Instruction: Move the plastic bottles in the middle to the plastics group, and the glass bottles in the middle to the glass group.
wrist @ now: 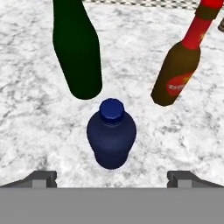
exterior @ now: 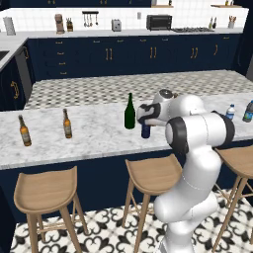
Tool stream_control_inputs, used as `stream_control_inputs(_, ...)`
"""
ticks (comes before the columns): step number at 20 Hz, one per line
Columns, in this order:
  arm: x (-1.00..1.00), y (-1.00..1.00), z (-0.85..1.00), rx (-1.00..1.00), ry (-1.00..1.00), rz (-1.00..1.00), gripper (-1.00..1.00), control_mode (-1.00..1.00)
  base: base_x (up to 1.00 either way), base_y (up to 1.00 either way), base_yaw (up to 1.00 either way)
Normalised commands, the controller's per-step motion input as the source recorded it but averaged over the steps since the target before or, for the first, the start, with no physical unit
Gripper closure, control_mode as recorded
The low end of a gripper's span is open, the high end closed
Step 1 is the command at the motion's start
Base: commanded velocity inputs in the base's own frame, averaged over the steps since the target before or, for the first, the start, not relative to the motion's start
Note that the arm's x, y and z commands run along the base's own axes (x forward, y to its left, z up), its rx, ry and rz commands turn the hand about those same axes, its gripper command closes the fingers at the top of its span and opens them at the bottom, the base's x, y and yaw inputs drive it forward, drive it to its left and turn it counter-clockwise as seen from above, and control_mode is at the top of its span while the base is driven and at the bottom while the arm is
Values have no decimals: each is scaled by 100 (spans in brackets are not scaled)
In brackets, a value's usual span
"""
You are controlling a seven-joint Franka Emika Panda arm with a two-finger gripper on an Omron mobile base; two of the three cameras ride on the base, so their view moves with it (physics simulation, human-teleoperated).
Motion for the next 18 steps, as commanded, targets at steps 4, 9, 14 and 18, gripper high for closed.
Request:
stream_control_inputs(4, 12, 0, -3, 0, 0, 0, -100, -100, 0, 0, 0)
stream_control_inputs(9, 21, 0, -6, 0, 0, 0, -100, -100, 0, 0, 0)
stream_control_inputs(14, 2, 2, -14, 0, 0, 0, -100, -100, 0, 0, 0)
stream_control_inputs(18, 2, 4, -15, 0, 0, 0, -100, -100, 0, 0, 0)
